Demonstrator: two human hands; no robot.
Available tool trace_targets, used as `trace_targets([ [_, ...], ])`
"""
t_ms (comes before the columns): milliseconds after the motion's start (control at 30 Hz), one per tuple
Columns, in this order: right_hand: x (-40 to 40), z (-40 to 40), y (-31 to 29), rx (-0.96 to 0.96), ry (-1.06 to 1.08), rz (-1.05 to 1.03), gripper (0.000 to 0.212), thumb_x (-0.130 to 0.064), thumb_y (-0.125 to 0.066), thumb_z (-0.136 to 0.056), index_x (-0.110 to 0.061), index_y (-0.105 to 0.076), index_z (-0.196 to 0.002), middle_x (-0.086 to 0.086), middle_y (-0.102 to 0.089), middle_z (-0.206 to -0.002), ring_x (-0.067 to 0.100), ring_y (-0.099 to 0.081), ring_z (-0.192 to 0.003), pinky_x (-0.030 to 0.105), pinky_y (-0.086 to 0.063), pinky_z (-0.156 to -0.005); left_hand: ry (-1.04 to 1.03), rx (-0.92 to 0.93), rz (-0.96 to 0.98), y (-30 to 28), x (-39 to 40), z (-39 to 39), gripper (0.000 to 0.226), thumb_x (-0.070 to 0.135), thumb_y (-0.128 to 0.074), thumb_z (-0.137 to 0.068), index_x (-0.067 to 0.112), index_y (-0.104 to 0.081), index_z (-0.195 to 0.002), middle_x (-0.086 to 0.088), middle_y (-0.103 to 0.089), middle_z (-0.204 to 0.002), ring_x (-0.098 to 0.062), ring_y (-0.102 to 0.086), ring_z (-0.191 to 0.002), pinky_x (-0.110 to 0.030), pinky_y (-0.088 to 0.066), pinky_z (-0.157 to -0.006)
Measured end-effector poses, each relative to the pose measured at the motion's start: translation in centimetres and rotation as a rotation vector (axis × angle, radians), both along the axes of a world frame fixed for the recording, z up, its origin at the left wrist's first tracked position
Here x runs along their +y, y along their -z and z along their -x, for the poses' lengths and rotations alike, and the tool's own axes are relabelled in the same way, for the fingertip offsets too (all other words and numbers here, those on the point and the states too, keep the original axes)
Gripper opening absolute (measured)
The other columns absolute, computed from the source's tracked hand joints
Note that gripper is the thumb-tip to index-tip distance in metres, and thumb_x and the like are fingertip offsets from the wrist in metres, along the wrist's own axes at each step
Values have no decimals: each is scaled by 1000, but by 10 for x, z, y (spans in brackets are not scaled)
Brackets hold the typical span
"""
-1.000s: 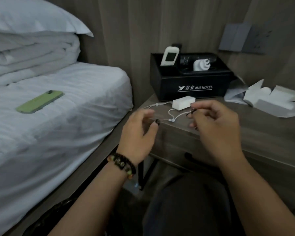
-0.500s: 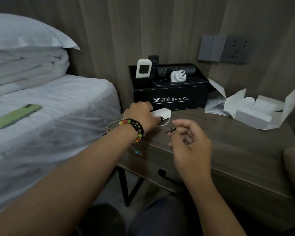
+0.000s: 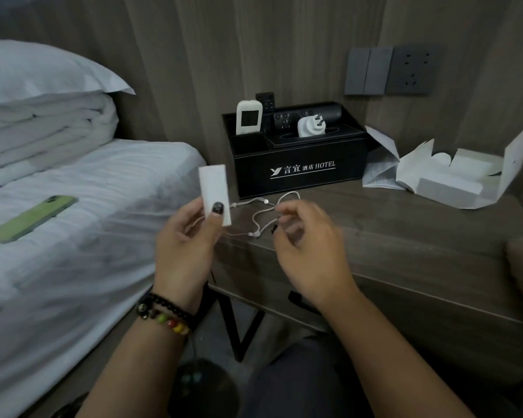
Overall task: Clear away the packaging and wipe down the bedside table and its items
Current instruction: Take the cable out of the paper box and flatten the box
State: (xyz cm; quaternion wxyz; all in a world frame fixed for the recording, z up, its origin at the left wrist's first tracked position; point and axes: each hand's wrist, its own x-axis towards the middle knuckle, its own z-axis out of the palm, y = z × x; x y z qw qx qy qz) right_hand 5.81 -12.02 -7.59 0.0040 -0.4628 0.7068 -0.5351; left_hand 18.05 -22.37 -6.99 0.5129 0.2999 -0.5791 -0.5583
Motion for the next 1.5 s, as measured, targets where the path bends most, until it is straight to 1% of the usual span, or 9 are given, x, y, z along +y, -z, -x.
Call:
trace_targets([
  [100,-22,-2,1,244,-51,-178,38,-22,-60,-89,-20,-57,-126,-2,-47,-123,17,-45,-118,39,-45,-99,119,308,-312,-2,-4,-20,12,11,-60,-89,9,-62,-100,-6,-68,-100,-23,-64,-106,-30,-55,-89],
  [300,-37,0,7,451,-23,-410,33,-27,-57,-93,-19,-62,-124,-2,-54,-126,21,-46,-119,36,-39,-101,268,198,-369,-9,-37,-45,47,12,-70,-71,3,-54,-114,-8,-65,-94,-13,-69,-82,-27,-58,-71],
  [467,-41,0,14,482,14,-346,24,-19,-64,-87,-16,-71,-110,-1,-63,-112,26,-54,-107,39,-43,-91,-10,-207,-189,-23,-67,-10,10,5,-66,-78,9,-58,-84,-8,-55,-70,-12,-55,-52,-28,-47,-54],
  [600,-41,1,23,465,35,-257,15,-16,-68,-84,-15,-74,-98,-1,-66,-99,26,-58,-97,44,-50,-84,-170,-866,300,-16,-91,16,45,32,-78,-75,6,-62,-109,-11,-64,-103,-26,-63,-95,-30,-47,-68],
  [700,-40,5,26,404,20,-214,11,-15,-66,-86,-15,-75,-93,0,-66,-94,24,-59,-94,45,-51,-83,-158,-1039,420,-9,-102,25,53,33,-78,-75,6,-59,-116,-13,-64,-115,-31,-61,-107,-33,-49,-74],
  [900,-41,3,14,274,35,-120,14,-11,-66,-88,-13,-75,-100,0,-68,-99,11,-60,-90,9,-42,-81,-159,-1023,417,-7,-106,24,45,24,-75,-73,6,-59,-112,-15,-64,-111,-31,-62,-102,-32,-47,-68],
  [1200,-38,-71,-44,-205,-99,432,11,-6,-59,-92,-12,-69,-93,-1,-65,-78,4,-59,-69,16,-47,-63,-152,-356,81,-9,-57,-65,26,29,-81,-62,16,-64,-77,1,-65,-72,-14,-61,-67,-29,-51,-57],
  [1367,-47,-121,-17,-290,-316,192,20,-9,-60,-92,-26,-65,-84,-5,-66,-72,25,-64,-66,35,-54,-64,-217,-372,-158,51,2,-154,18,14,-79,-75,18,-62,-73,7,-63,-64,-2,-59,-55,-17,-50,-51],
  [1500,-64,-151,31,-453,-396,-33,20,-8,-61,-91,-26,-64,-82,-2,-68,-76,13,-64,-67,20,-52,-63,-268,-494,-298,116,30,-204,18,15,-80,-74,12,-63,-78,-1,-66,-73,-4,-62,-58,-14,-47,-48],
])
